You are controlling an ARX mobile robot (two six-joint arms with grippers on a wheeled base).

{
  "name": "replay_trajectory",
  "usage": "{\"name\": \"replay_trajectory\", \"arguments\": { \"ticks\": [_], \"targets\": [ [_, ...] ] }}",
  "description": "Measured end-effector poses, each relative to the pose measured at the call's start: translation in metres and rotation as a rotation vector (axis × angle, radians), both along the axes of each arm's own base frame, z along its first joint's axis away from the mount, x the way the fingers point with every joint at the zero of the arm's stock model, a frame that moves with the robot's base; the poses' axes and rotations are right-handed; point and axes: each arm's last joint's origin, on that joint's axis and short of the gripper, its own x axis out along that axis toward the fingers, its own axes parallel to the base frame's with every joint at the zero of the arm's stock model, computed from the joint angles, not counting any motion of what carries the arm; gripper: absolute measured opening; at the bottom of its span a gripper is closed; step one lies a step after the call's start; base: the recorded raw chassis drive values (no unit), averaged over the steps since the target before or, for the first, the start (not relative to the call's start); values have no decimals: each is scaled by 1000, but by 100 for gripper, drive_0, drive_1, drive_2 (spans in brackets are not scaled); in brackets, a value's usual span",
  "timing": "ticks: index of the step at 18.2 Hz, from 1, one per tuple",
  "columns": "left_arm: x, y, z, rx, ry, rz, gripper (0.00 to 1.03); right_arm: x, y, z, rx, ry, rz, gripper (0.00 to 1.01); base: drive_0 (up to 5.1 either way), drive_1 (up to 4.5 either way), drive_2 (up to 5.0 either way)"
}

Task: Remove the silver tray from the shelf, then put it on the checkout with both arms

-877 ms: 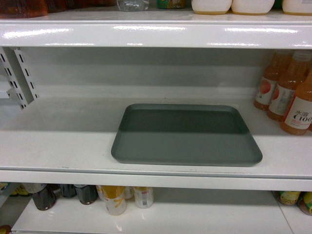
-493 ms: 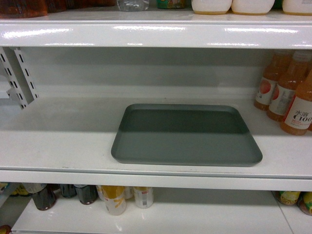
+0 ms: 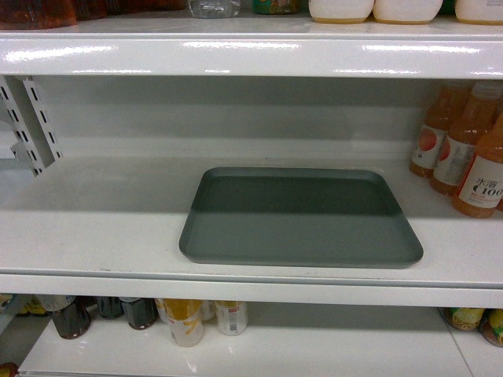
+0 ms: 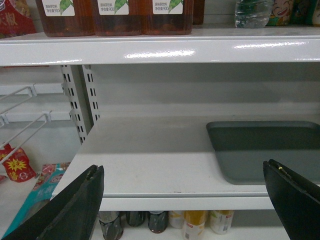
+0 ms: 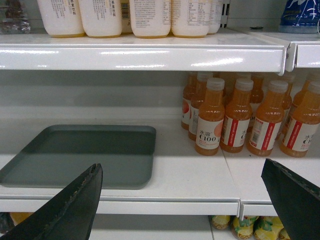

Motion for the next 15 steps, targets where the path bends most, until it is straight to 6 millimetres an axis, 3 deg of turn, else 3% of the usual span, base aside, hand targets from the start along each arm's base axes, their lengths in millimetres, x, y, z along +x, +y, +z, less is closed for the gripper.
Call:
{"name": "replay_trajectory", "arguments": {
  "ticks": [15],
  "targets": [
    [0,0,0,0,0,0,98,0,0,0,0,0,0,98,0,0,0]
  ]
}}
